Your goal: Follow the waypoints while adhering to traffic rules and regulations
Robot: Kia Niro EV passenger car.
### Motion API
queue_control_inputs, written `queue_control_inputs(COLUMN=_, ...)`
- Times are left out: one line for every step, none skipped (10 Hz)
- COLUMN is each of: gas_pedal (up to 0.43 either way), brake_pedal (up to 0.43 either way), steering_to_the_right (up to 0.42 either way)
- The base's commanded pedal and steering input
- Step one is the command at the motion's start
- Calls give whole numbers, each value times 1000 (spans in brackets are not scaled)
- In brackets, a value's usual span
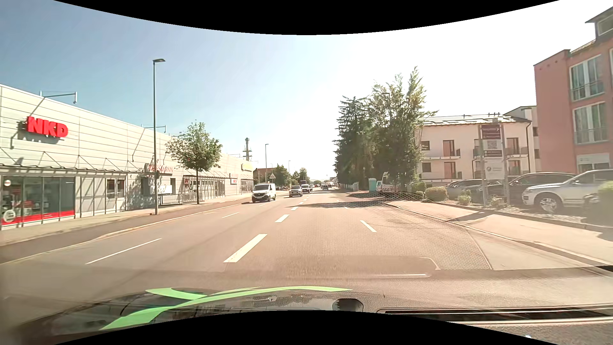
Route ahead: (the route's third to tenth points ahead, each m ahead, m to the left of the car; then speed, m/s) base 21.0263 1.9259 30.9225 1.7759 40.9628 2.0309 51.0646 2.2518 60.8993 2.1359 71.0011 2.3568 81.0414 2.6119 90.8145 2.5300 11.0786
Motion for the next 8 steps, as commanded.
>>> queue_control_inputs(gas_pedal=98, brake_pedal=0, steering_to_the_right=-3)
queue_control_inputs(gas_pedal=98, brake_pedal=0, steering_to_the_right=-3)
queue_control_inputs(gas_pedal=98, brake_pedal=0, steering_to_the_right=-3)
queue_control_inputs(gas_pedal=98, brake_pedal=0, steering_to_the_right=-3)
queue_control_inputs(gas_pedal=98, brake_pedal=0, steering_to_the_right=-3)
queue_control_inputs(gas_pedal=98, brake_pedal=0, steering_to_the_right=-3)
queue_control_inputs(gas_pedal=98, brake_pedal=0, steering_to_the_right=-3)
queue_control_inputs(gas_pedal=98, brake_pedal=0, steering_to_the_right=-3)
